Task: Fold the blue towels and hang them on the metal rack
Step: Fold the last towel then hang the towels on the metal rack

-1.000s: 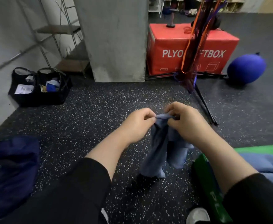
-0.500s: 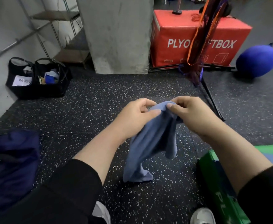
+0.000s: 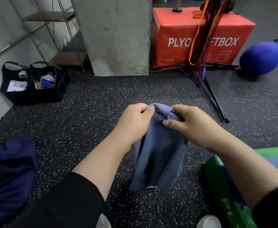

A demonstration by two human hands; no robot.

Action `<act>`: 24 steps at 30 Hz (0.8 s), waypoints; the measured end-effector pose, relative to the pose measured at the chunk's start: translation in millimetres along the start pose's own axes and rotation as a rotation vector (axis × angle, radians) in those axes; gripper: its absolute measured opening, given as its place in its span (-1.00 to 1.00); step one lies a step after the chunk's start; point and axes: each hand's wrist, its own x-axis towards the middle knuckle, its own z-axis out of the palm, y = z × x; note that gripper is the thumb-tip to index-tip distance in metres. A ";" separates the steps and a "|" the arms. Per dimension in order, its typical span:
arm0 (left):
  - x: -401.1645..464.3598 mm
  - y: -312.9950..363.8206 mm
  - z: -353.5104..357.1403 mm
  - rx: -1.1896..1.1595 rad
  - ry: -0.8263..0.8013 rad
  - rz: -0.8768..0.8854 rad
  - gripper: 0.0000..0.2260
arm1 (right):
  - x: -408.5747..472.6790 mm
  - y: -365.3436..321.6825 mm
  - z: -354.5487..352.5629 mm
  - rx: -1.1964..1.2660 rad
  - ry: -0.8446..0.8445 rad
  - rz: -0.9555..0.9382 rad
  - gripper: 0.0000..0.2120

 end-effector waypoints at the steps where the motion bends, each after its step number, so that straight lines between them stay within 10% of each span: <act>1: -1.0 1.0 -0.4 -0.047 -0.071 0.011 -0.78 | -0.6 1.3 -0.4 -0.039 0.049 0.008 -0.71; 5: -9.8 5.1 4.0 -0.227 -0.278 0.035 -0.85 | -3.2 2.4 -4.4 -0.030 0.064 0.049 -0.69; 20: -10.5 13.7 7.9 -0.454 -0.113 0.059 -0.87 | -5.8 2.1 -8.5 0.262 -0.039 -0.036 -0.93; 24: -11.2 4.3 5.1 -0.138 -0.348 -0.027 -0.79 | -2.2 1.9 -11.8 0.406 0.132 -0.003 -0.91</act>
